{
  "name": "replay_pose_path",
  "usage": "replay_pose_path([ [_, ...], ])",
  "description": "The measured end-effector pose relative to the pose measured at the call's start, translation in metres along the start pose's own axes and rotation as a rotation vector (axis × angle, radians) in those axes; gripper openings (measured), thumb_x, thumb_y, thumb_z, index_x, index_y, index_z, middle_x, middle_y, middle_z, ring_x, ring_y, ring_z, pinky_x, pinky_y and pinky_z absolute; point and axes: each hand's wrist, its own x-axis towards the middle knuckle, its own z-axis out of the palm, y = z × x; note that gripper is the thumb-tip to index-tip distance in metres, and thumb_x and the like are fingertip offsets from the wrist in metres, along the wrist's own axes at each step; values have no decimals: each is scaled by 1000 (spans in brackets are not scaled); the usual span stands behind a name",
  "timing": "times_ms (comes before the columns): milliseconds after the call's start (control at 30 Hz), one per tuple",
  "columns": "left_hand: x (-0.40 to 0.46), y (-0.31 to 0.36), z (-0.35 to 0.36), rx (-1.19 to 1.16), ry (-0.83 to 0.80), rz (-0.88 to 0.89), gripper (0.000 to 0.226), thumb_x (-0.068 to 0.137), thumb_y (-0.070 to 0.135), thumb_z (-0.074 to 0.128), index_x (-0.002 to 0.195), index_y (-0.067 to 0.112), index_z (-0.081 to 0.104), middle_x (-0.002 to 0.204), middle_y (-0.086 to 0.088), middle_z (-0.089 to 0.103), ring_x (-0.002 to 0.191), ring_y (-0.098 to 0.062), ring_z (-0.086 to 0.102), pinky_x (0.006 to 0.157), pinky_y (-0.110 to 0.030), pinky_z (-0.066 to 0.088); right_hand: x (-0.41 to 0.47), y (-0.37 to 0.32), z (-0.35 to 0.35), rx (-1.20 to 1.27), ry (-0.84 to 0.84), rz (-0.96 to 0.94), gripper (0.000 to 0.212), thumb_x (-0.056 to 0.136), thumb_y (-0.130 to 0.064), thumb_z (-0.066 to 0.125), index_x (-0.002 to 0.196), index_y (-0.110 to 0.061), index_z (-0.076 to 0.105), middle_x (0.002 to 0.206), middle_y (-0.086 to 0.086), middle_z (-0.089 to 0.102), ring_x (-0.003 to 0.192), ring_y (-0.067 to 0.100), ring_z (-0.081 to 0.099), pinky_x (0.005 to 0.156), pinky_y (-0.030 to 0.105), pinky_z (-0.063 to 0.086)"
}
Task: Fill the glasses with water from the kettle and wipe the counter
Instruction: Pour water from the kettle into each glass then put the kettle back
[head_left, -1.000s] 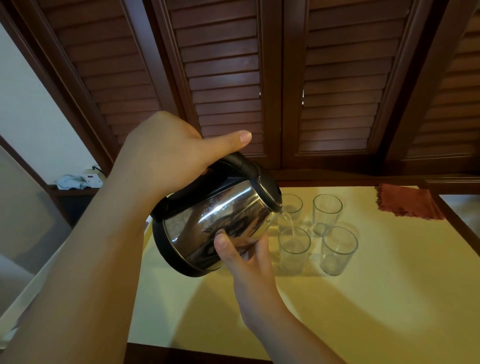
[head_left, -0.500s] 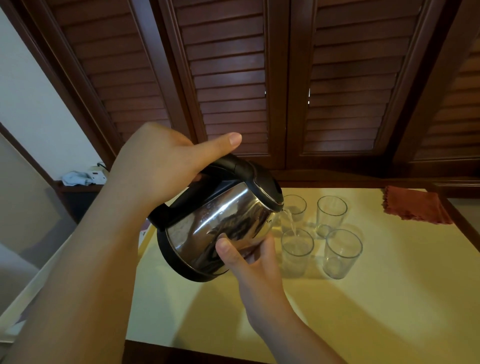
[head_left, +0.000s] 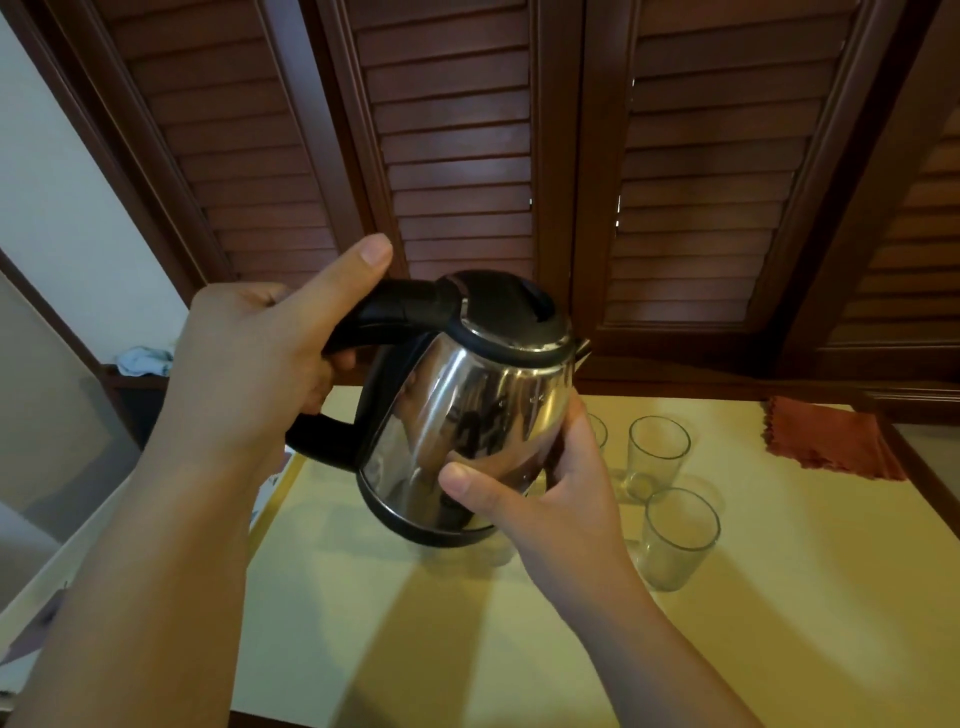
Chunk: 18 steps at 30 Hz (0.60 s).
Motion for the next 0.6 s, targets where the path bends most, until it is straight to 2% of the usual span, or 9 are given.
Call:
replay_pose_path([
  [67, 6, 11, 8, 4, -7, 42, 88, 69, 76, 68, 93, -8, 71, 54, -2, 61, 40, -6, 55, 47, -16, 48, 10, -3, -7, -3, 14, -14, 105, 53, -56, 95, 147, -44, 50, 138, -19, 68, 128, 3, 64, 103, 31, 56],
  [100, 9, 17, 13, 9, -13, 63, 88, 68, 77, 69, 92, -8, 72, 53, -2, 60, 40, -7, 55, 47, -16, 47, 15, -2, -10, 2, 24, -15, 104, 54, -57, 95, 147, -42, 51, 137, -17, 69, 128, 5, 65, 104, 34, 57],
  [133, 13, 23, 19, 21, -20, 80, 86, 67, 78, 69, 87, -5, 73, 51, -2, 59, 40, -8, 54, 50, -20, 49, 19, -1, -12, 13, 33, -12, 103, 54, -57, 94, 146, -40, 52, 136, -16, 70, 127, 6, 65, 104, 36, 58],
  [233, 23, 39, 40, 116, -65, 123, 67, 69, 83, 69, 53, 18, 68, 44, 1, 54, 40, -10, 52, 64, -34, 48, 29, 5, -20, 66, 46, 29, 96, 56, -56, 94, 143, -40, 55, 132, -13, 72, 124, 7, 67, 105, 40, 58],
  [333, 33, 47, 61, 242, -106, 183, 69, 76, 80, 68, 47, 18, 63, 40, 3, 53, 38, -8, 51, 64, -35, 45, 37, 15, -29, 107, 39, 89, 89, 58, -56, 94, 138, -43, 57, 131, -13, 73, 123, 6, 69, 105, 40, 57],
  [400, 40, 51, 75, 334, -132, 204, 70, 77, 81, 67, 49, 17, 65, 43, 3, 56, 43, -12, 55, 62, -34, 46, 39, 22, -34, 135, 35, 139, 92, 54, -63, 97, 135, -45, 57, 130, -13, 73, 122, 6, 69, 106, 40, 57],
  [467, 44, 52, 87, 406, -152, 209, 71, 76, 83, 66, 54, 15, 67, 44, 3, 56, 47, -16, 56, 60, -33, 43, 41, 28, -39, 167, 24, 180, 94, 51, -66, 98, 133, -44, 58, 128, -14, 74, 120, 6, 70, 101, 35, 58],
  [533, 47, 53, 98, 460, -190, 198, 72, 76, 83, 65, 52, 15, 65, 41, 4, 52, 46, -13, 54, 60, -33, 41, 42, 33, -43, 208, 10, 208, 90, 55, -57, 96, 134, -38, 57, 123, -14, 76, 115, 4, 73, 90, 24, 61],
  [600, 50, 53, 107, 500, -216, 196, 74, 75, 84, 66, 50, 15, 64, 39, 3, 51, 46, -10, 54, 60, -35, 42, 42, 37, -46, 239, -4, 231, 94, 55, -55, 97, 137, -32, 56, 121, -13, 77, 113, 3, 73, 85, 15, 59],
])
